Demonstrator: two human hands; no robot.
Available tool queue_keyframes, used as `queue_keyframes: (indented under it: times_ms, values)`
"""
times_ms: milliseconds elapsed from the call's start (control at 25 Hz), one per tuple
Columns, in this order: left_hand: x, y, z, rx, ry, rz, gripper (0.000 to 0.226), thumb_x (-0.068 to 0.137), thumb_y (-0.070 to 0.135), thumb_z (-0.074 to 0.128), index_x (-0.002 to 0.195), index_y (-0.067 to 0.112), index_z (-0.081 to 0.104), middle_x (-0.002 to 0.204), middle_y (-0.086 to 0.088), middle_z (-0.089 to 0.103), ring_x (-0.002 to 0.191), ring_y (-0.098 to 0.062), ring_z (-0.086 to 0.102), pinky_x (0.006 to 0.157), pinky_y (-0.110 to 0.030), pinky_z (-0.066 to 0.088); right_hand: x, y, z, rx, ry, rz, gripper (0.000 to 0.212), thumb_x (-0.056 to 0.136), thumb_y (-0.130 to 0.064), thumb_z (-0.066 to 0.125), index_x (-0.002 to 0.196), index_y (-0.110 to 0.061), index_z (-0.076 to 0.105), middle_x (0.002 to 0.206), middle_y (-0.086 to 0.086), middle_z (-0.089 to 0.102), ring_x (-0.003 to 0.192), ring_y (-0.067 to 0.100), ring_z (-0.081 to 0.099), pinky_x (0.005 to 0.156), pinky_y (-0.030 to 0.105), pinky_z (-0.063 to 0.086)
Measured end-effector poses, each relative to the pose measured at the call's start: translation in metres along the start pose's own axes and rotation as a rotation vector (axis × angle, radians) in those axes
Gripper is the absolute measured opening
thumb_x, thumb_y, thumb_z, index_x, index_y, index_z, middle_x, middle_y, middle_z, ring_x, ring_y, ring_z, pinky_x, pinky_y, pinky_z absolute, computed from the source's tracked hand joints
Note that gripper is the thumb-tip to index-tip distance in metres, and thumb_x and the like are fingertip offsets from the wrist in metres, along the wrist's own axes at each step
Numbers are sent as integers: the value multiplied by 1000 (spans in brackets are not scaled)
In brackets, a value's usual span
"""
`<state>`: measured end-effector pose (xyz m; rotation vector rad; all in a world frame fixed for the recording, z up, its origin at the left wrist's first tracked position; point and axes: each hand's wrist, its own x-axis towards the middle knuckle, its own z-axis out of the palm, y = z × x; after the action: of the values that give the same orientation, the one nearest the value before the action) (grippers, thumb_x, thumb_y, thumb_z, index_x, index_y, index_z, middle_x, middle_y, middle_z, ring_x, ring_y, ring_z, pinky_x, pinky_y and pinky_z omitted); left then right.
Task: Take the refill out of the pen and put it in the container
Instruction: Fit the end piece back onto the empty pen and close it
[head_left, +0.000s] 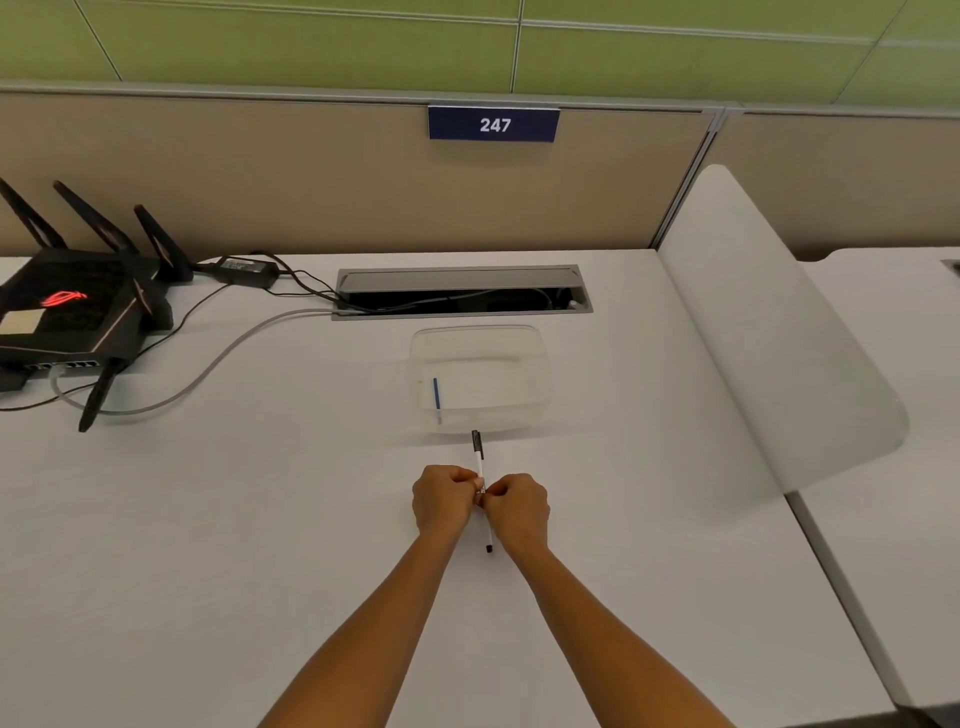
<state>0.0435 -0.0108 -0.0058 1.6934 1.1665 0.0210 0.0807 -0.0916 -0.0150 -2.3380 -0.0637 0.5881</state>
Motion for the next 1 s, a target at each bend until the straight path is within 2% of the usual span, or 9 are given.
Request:
queue_keyframes:
  times_ms: [120,240,360,480,600,760,840,920,1000]
  values:
    - [3,-1,-1,44,13,-26,9,81,22,73,80,15,79,74,-4,75,62,-18,65,58,-25,50,1,1,4,5,-12,41,12,78,-14,69,72,-4,73,70,11,70,56,21,57,53,26,42]
    - [5,0,-3,101,24,-25,13,81,28,74,78,16,78,74,-4,74,63,-17,64,49,-21,40,1,2,7,14,-32,47,22,77,-12,67,58,-1,65,54,11,56,49,19,44,50,27,36]
    - [8,2,-4,139,23,-28,14,80,30,75,78,17,79,75,-4,75,66,-18,65,50,-22,40,2,2,9,19,-40,37,27,76,-13,67,51,-5,60,50,7,48,47,19,39,48,27,34]
    - [10,1,-4,160,15,-43,15,80,31,75,78,17,79,75,-4,75,69,-19,68,51,-22,42,3,4,11,6,-27,47,25,75,-13,67,55,1,61,52,8,50,48,18,40,49,28,35]
    - [11,0,-3,167,2,-46,14,79,30,76,77,16,79,73,-4,75,68,-23,71,55,-25,49,4,4,11,6,-15,51,20,76,-11,67,65,6,68,54,11,54,49,17,43,50,29,37]
    - [13,0,-3,166,-3,-44,13,78,28,77,76,16,79,72,-4,75,66,-24,71,57,-27,53,3,3,13,6,1,49,19,77,-9,67,64,5,68,62,20,66,48,17,45,48,27,37]
    - [13,-1,-3,167,-4,-47,13,78,26,76,73,14,78,69,-5,74,64,-23,71,53,-24,48,3,4,14,-5,15,43,22,75,-7,64,56,4,60,58,21,61,48,17,39,47,28,34]
    - [14,-1,-4,167,-5,-56,15,78,26,76,70,13,78,68,-5,74,62,-22,69,48,-21,41,2,5,14,-17,22,37,27,75,-6,61,50,-5,52,50,13,47,48,17,32,46,29,29]
    - [14,-2,-4,166,-6,-60,16,78,26,76,69,12,77,67,-5,74,61,-20,68,48,-21,41,2,6,15,-13,29,38,27,76,-6,62,51,-1,53,49,14,46,48,16,31,47,29,29]
